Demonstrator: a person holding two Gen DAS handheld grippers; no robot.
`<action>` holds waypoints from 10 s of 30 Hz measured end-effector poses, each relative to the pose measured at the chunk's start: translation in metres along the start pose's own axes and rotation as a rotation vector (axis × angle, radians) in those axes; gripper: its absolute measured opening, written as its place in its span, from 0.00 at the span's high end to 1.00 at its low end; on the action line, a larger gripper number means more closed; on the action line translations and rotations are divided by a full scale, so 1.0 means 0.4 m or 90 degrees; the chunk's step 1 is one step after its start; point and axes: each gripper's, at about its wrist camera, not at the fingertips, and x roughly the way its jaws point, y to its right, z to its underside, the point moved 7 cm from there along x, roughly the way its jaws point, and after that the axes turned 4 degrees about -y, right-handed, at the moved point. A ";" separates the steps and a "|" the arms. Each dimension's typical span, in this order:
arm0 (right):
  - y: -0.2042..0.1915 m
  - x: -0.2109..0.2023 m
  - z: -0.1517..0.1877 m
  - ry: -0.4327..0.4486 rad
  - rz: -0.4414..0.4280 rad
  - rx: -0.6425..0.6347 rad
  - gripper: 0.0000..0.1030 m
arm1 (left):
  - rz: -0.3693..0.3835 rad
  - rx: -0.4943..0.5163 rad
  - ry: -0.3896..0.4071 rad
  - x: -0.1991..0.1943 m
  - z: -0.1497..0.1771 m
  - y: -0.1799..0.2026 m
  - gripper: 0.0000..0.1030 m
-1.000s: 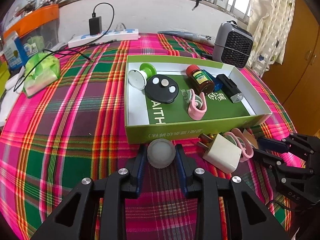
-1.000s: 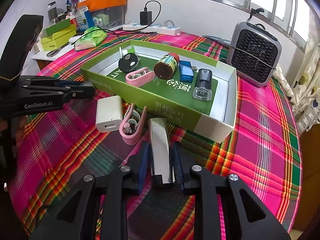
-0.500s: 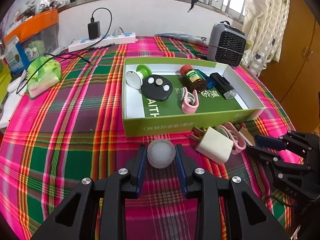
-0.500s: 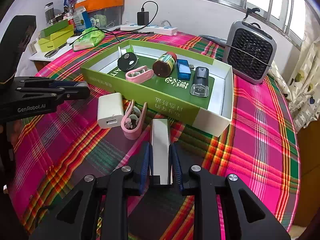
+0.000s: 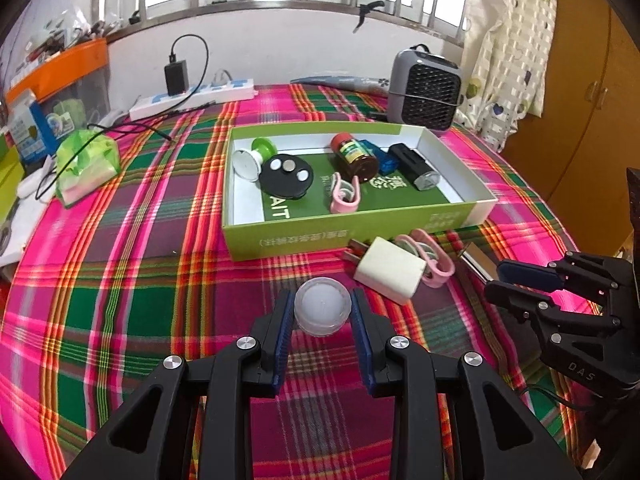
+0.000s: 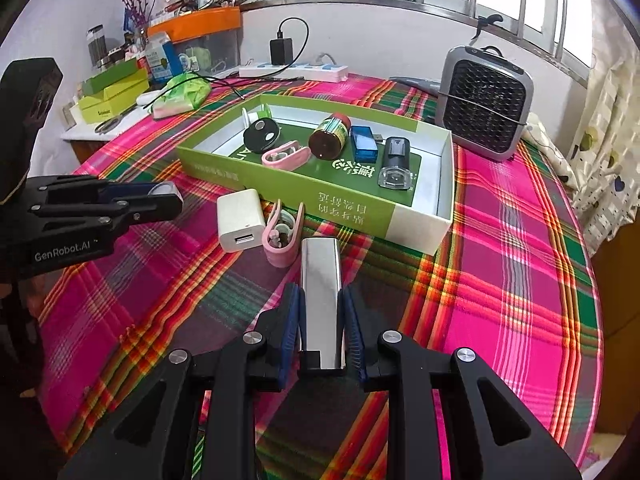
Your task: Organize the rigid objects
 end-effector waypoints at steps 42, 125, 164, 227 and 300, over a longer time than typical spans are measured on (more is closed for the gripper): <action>0.054 -0.061 -0.089 0.065 0.026 0.039 0.76 | -0.003 -0.008 0.038 -0.039 -0.101 -0.019 0.73; 0.088 0.150 -0.209 -0.041 -0.042 0.026 0.76 | -0.022 -0.020 -0.046 0.173 -0.178 -0.053 0.67; 0.027 0.014 -0.125 0.021 -0.044 0.053 0.65 | -0.025 -0.025 0.020 -0.004 -0.099 -0.034 0.67; -0.180 0.089 -0.056 -0.037 -0.101 -0.061 0.78 | 0.063 -0.083 -0.015 -0.035 0.030 -0.060 0.60; -0.054 0.087 -0.051 -0.028 -0.012 0.006 0.76 | -0.017 -0.039 -0.037 0.073 -0.007 -0.023 0.68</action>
